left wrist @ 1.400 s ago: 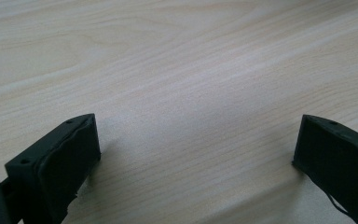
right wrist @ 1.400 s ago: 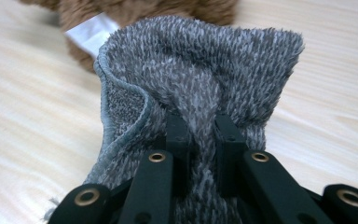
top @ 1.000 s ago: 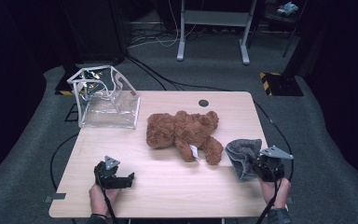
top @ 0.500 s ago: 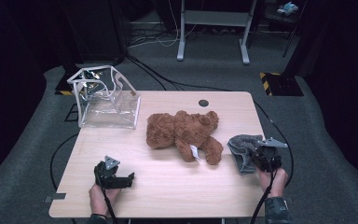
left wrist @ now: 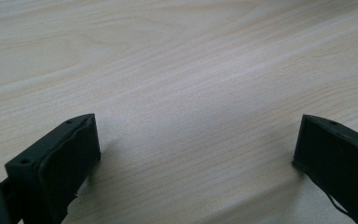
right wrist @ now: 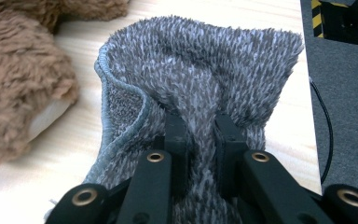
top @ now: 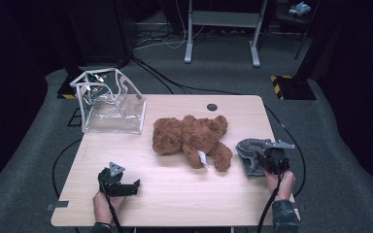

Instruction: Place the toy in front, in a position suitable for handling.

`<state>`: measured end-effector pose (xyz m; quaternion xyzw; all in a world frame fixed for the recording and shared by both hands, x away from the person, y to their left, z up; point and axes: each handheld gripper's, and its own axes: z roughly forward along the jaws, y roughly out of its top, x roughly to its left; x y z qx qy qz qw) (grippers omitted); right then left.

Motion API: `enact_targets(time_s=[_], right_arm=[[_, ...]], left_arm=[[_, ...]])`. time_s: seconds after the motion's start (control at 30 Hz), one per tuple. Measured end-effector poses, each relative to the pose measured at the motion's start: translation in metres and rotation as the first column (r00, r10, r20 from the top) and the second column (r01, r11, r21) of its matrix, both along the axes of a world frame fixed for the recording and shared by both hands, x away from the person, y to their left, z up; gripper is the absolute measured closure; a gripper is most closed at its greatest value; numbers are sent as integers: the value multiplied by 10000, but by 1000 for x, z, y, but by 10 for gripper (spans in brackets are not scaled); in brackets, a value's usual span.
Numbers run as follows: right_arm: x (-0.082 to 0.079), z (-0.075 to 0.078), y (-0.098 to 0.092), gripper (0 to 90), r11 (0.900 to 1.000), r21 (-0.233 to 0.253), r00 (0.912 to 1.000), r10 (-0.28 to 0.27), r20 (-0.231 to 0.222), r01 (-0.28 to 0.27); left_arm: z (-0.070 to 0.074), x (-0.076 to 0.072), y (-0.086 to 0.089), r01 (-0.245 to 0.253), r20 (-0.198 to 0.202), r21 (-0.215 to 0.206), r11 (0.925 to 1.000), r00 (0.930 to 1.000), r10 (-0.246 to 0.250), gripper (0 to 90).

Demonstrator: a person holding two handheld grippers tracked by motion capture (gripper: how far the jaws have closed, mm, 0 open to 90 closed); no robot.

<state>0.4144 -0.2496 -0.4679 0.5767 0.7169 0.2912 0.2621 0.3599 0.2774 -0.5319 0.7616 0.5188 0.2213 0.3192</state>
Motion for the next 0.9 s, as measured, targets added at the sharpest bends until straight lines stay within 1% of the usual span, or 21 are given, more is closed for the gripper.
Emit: enact_targets(time_s=[0.03, 0.17, 0.2, 0.23, 0.33, 0.37, 0.4, 0.43, 0.47, 0.5, 0.53, 0.57, 0.6, 0.63, 0.67, 0.7, 0.73, 0.8, 0.83, 0.87, 0.9], right_arm=[[2, 0, 1, 791, 9999, 104, 10000, -96, 16, 96], [10, -1, 2, 788, 9999, 7, 9999, -140, -66, 140], [14, -5, 5, 781, 9997, -166, 9996, -188, -203, 185], [15, -8, 6, 776, 9994, -162, 9988, -324, -364, 318], [19, -14, 6, 755, 9987, -320, 9977, -420, -532, 403], [22, -20, 4, 683, 9980, -364, 9954, -540, -788, 513], [22, -20, 4, 683, 9980, -364, 9954, -540, -788, 513], [23, -23, 3, 628, 9975, -350, 9937, -644, -918, 614], [24, -25, -1, 492, 9977, -272, 9930, -648, -990, 624], [23, -24, -3, 438, 9979, -229, 9936, -617, -949, 598], [23, -24, -3, 438, 9979, -229, 9936, -617, -949, 598], [19, -18, -5, 325, 9984, -65, 9949, -568, -830, 565], [19, -18, -5, 325, 9984, -65, 9949, -568, -830, 565], [18, -15, -6, 291, 9986, 33, 9954, -515, -811, 520], [16, -8, -7, 233, 9988, 313, 9971, -356, -677, 378], [16, -8, -7, 233, 9988, 313, 9971, -356, -677, 378], [16, 0, -7, 187, 9985, 521, 9978, -107, -656, 142], [15, 3, -6, 170, 9984, 566, 9985, 41, -539, -10], [15, 7, -5, 155, 9973, 718, 9985, 169, -521, -131], [16, 12, 0, 145, 9951, 903, 9982, 445, -406, -407], [16, 12, 0, 145, 9951, 903, 9982, 445, -406, -407]], left_arm=[[0, 0, 0, 5, -2, 0, 10000, 10000, -5, 0], [0, 0, 0, 3, -1, 2, 10000, 10000, -3, 0], [0, 0, 0, 2, 1, -1, 10000, 10000, -2, 0], [0, 0, 0, 2, 0, -1, 10000, 10000, -2, 0], [0, 0, 0, 4, -1, 1, 10000, 10000, -4, 0], [0, 0, 0, -8, 11, -3, 10000, 10000, 8, 0], [0, 0, 0, -8, 11, -3, 10000, 10000, 8, 0], [0, 0, 0, -13, 5, 12, 10000, 10000, 13, 0], [0, 0, 0, -21, 24, 26, 10000, 10000, 21, 0], [0, 0, 0, -30, 14, 14, 10000, 10000, 30, 0], [0, 0, 0, -30, 14, 14, 10000, 10000, 30, 0], [0, 0, 0, -26, 9, 22, 10000, 10000, 26, 0], [0, 0, 0, -26, 9, 22, 10000, 10000, 26, 0], [0, 0, 0, -30, 7, 21, 10000, 10000, 30, 0], [0, 0, 0, -10, 20, 20, 10000, 10000, 10, 0], [0, 0, 0, -10, 20, 20, 10000, 10000, 10, 0], [1, 1, 0, 124, -101, -43, 9999, 9999, -124, 0], [2, 3, 0, 182, -144, -106, 9998, 9997, -183, 0], [4, 4, 0, 212, -157, -272, 9994, 9996, -216, 0], [10, 8, -3, 354, -130, -512, 9981, 9993, -361, 1], [10, 8, -3, 354, -130, -512, 9981, 9993, -361, 3]])
